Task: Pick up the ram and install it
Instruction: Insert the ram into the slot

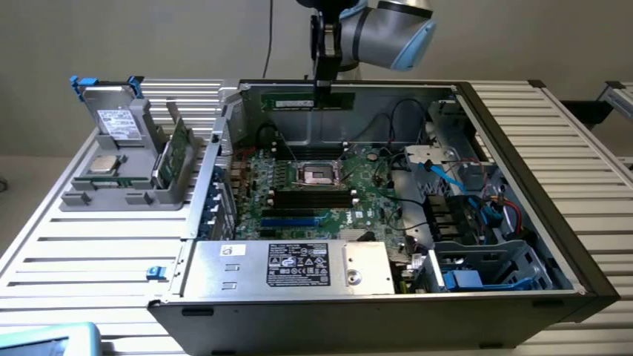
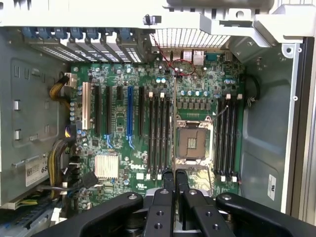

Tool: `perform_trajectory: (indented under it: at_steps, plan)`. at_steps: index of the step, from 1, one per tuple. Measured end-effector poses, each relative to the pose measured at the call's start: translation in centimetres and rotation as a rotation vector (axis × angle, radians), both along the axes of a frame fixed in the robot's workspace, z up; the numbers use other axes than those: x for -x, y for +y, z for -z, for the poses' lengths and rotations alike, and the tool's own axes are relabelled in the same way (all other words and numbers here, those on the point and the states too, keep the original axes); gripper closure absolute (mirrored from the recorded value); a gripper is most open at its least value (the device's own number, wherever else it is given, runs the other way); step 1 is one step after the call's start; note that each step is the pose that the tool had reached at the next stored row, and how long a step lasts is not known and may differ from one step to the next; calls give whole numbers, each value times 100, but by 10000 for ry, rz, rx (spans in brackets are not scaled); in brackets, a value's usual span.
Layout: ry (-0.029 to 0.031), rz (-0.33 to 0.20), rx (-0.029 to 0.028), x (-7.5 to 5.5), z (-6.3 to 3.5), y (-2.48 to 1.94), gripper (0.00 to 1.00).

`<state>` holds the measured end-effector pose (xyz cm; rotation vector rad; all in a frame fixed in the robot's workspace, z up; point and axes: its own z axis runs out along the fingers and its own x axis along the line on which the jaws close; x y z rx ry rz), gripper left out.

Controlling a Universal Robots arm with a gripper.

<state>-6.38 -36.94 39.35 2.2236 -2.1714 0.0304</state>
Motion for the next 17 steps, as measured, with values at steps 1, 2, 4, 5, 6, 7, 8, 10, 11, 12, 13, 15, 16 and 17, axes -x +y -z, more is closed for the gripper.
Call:
perform_trajectory:
  at_steps: [1, 2, 4, 5, 6, 7, 8, 10, 11, 12, 13, 15, 16, 17]
  plan:
    - [-2, 0, 16, -1, 14, 0, 87]
    - [-2, 0, 23, -1, 31, 0, 87]
    - [-1, 1, 35, -13, 65, 0, 87]
    - [-1, 0, 45, -23, 81, 0, 87]
    - [-2, -1, 57, -30, 95, 0, 87]
    - [-1, 0, 76, -31, 107, 0, 87]
    - [-2, 1, 110, -31, 118, 0, 87]
    - [-2, -1, 180, -32, 141, -1, 87]
    - [-1, -2, 189, -32, 157, -1, 87]
    - [-1, -2, 192, -33, 174, 0, 87]
    - [-4, 3, 192, -33, 193, 0, 87]
    - [-8, 31, 193, -33, 229, -1, 87]
    - [-10, 49, 193, -33, 247, -1, 87]
    - [-15, 59, 193, -34, 265, -3, 87]
